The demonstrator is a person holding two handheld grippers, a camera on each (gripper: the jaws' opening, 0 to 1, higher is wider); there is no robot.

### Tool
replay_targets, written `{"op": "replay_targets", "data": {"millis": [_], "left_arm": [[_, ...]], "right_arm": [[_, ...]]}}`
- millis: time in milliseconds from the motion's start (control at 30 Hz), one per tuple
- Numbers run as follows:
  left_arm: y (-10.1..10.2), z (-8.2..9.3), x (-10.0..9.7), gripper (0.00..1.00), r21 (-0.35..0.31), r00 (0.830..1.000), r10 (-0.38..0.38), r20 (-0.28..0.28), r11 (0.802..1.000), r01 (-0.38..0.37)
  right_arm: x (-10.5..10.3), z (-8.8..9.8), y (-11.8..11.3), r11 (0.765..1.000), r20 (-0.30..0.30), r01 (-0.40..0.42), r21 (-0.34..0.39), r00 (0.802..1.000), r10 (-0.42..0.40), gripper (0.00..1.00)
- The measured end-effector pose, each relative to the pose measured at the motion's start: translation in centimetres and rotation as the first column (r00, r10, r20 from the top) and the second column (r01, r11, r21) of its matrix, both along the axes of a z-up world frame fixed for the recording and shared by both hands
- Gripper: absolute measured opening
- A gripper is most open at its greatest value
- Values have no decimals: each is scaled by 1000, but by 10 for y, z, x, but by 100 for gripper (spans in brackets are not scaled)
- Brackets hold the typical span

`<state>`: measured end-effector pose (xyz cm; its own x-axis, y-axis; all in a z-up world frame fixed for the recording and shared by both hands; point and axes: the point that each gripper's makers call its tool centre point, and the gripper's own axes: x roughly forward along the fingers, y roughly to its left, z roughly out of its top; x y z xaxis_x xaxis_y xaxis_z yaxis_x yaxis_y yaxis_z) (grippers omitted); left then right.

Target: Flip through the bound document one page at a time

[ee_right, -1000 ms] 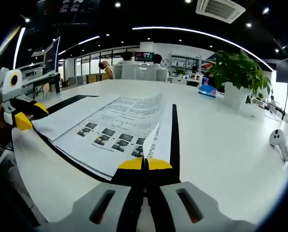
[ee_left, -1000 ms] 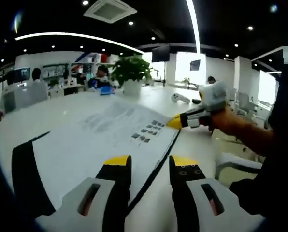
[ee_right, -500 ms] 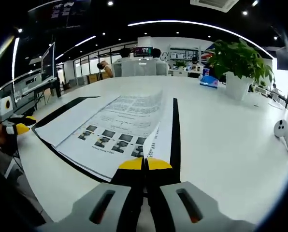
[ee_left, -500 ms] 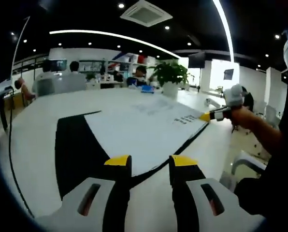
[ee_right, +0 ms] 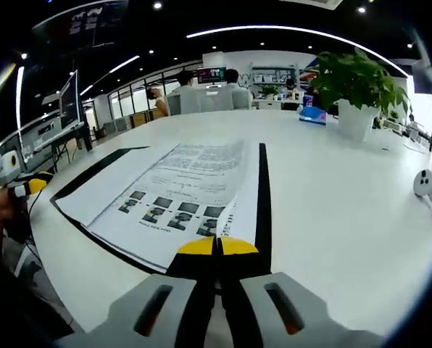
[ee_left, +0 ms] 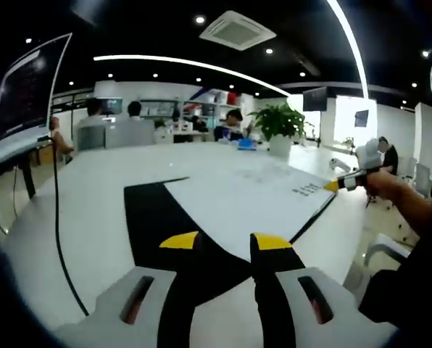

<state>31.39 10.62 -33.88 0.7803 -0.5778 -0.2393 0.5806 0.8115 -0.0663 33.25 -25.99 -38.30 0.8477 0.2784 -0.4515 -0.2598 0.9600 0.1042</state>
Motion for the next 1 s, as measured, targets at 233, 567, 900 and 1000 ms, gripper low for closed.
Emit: {"op": "replay_targets", "data": {"millis": [233, 567, 900, 1000], "left_arm": [[6, 3, -6, 30, -18, 1000, 4, -4, 1000, -4], [20, 0, -7, 30, -21, 999, 33, -17, 999, -33], [10, 11, -3, 30, -42, 999, -5, 47, 999, 7], [6, 13, 4, 30, -42, 998, -4, 70, 999, 7]], "right_arm": [[-2, 6, 1, 997, -3, 26, 66, 1000, -25, 2], [4, 45, 5, 986, 94, 29, 165, 994, -46, 2], [11, 87, 26, 972, 225, -39, 232, 974, -15, 2], [14, 105, 36, 971, 282, -68, 231, 959, 0, 2]]}}
